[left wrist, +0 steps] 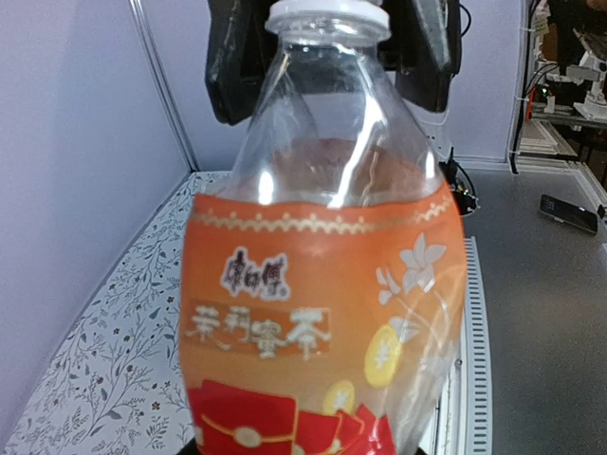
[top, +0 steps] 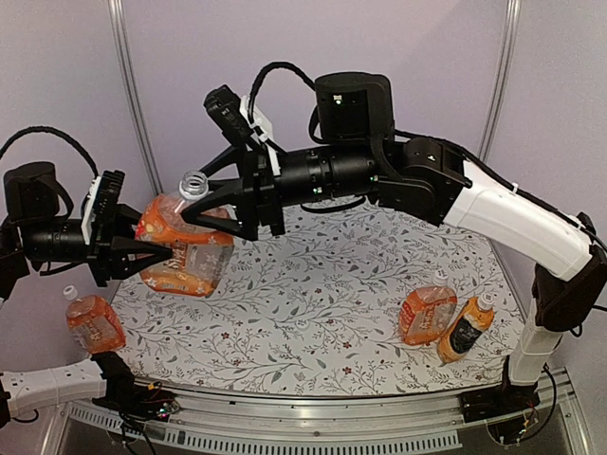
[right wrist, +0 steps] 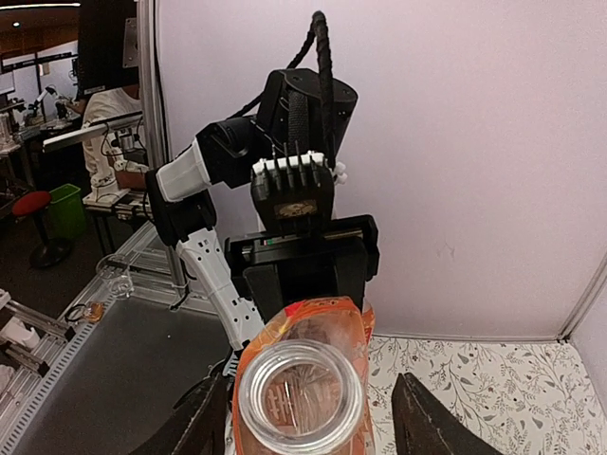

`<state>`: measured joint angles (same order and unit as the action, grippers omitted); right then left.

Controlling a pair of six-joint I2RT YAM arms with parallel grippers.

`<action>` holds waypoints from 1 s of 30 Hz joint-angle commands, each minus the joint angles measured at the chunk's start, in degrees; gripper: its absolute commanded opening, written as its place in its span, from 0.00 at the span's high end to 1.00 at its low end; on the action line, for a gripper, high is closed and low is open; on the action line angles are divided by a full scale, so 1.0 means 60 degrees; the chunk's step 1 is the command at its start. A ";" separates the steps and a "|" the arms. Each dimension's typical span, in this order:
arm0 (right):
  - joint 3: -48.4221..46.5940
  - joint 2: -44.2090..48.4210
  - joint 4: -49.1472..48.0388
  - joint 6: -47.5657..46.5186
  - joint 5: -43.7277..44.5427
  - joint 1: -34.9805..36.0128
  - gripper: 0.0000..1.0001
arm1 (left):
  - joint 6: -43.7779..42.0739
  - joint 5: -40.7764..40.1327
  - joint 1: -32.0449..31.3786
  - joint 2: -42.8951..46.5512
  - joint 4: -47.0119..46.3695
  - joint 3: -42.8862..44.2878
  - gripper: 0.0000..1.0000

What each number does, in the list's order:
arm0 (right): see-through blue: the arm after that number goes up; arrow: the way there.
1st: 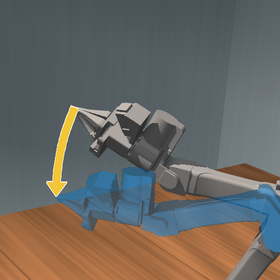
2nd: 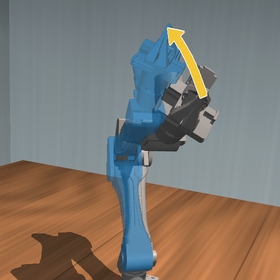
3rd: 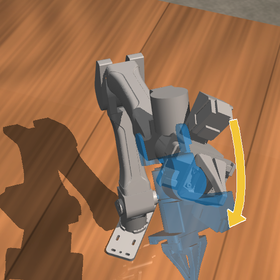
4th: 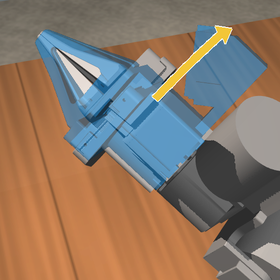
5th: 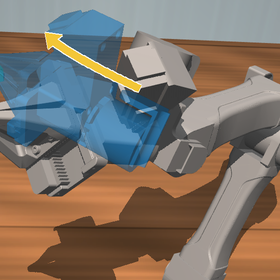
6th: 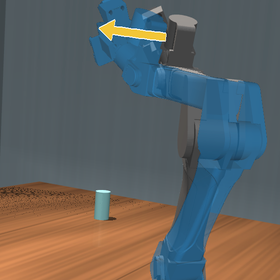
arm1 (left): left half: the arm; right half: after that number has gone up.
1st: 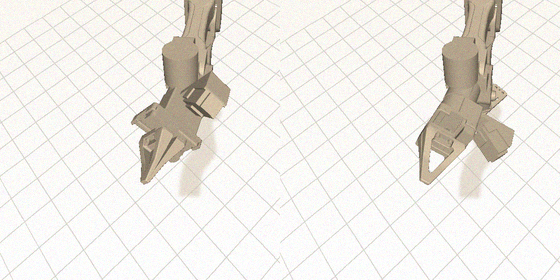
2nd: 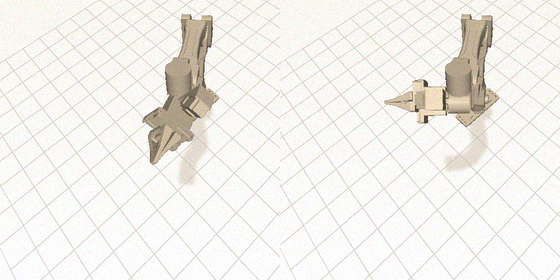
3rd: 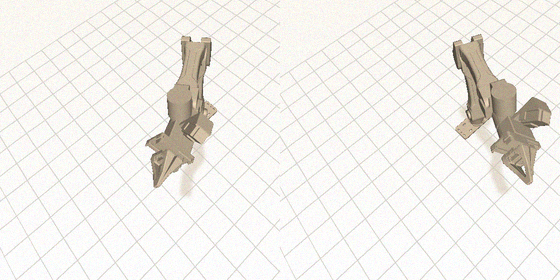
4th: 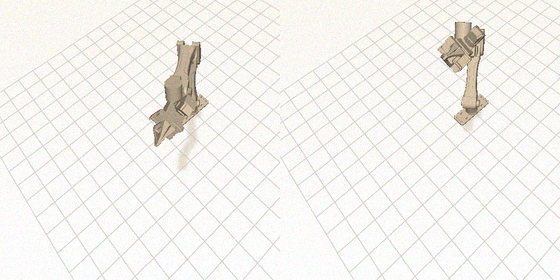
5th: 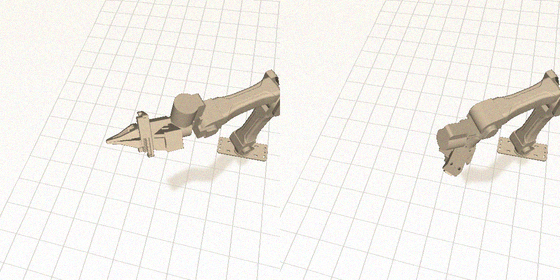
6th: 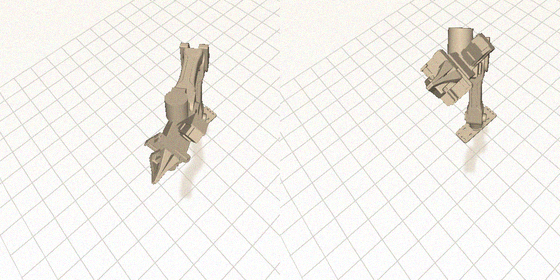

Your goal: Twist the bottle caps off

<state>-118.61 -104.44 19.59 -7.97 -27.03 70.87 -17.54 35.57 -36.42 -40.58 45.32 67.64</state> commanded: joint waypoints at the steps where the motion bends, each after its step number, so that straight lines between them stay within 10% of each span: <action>1: -0.0418 -0.0400 -0.0153 0.0464 -0.0495 0.0033 0.51 | -0.0072 0.0034 0.0006 -0.0150 -0.0053 -0.0056 0.86; 8: -0.0268 -0.0431 0.0155 0.0660 -0.0085 -0.0009 1.00 | 0.0054 -0.0149 0.0006 -0.0121 -0.0099 -0.0073 0.77; 11: 0.0246 -0.0182 0.0329 0.0765 0.1006 -0.0274 1.00 | 0.0224 -0.0799 0.0041 0.0054 -0.0225 -0.0245 0.03; 18: 0.1850 0.0119 0.0631 0.1233 0.6034 -0.2382 1.00 | -0.0078 -0.2930 0.0389 0.0666 -0.0579 -0.0801 0.00; 30: 0.0781 -0.3525 -0.0289 0.2879 0.6811 -0.5446 1.00 | -0.0412 -0.3668 0.0695 0.0596 -0.0772 -0.1243 0.00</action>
<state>-110.61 -119.90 18.94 5.87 10.66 40.10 -18.85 15.62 -33.12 -36.27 41.69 61.45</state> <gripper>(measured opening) 0.272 0.995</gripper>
